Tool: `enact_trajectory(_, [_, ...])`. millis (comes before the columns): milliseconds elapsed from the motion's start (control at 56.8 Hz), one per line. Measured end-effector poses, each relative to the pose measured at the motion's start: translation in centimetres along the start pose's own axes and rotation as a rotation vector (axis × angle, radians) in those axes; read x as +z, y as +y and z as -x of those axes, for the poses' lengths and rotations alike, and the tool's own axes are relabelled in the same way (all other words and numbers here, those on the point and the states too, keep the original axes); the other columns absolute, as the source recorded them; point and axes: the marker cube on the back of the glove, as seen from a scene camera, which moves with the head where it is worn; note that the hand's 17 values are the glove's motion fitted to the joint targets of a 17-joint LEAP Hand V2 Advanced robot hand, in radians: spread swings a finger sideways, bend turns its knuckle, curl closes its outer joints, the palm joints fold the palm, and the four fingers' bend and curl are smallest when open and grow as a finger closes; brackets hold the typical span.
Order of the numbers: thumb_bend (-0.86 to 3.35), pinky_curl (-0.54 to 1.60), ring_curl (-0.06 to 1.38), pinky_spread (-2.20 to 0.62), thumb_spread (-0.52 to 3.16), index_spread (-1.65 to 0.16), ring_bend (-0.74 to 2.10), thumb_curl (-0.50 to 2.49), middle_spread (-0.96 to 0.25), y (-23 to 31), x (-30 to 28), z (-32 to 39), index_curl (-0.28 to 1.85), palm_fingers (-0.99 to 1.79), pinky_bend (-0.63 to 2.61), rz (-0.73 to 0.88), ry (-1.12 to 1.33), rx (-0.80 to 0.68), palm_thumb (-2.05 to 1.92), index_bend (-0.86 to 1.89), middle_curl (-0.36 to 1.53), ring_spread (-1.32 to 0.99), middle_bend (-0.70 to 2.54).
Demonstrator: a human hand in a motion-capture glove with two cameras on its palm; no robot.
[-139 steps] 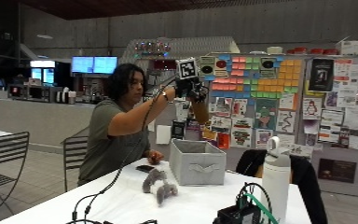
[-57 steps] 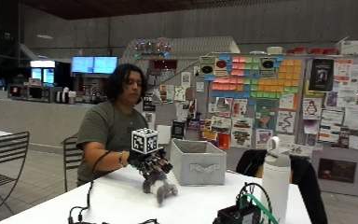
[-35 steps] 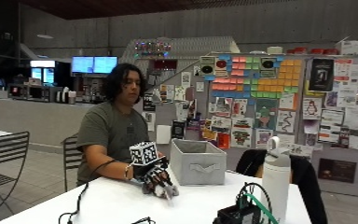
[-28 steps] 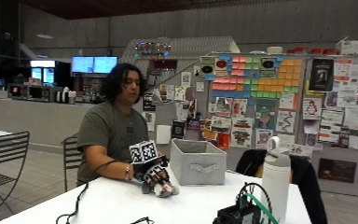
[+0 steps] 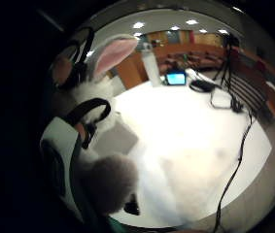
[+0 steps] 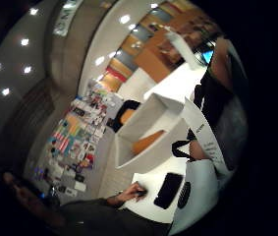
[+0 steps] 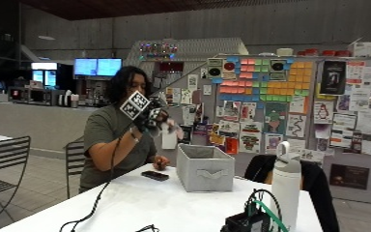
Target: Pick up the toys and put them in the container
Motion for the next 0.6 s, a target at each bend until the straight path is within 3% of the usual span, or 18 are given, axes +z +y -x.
enact_trajectory(176, [0.14, 0.35, 0.36, -0.45, 0.87, -0.38, 0.62, 0.68, -0.45, -5.9, -4.1, 7.1, 0.83, 1.03, 0.91, -0.063, -0.109, -0.168, 0.77, 0.52, 0.53, -0.45, 0.42])
enact_trajectory(282, [0.12, 0.36, 0.38, -0.45, 0.84, -0.39, 0.61, 0.71, -0.46, -9.0, -4.6, 10.5, 0.86, 1.03, 0.91, -0.023, -0.279, -0.204, 0.77, 0.49, 0.54, -0.45, 0.42])
enact_trajectory(598, [0.08, 0.38, 0.38, -0.43, 0.84, -0.42, 0.49, 0.77, -0.46, -12.0, 2.4, 15.4, 0.98, 0.9, 0.93, 0.131, -0.459, -0.214, 0.78, 0.45, 0.59, -0.45, 0.38])
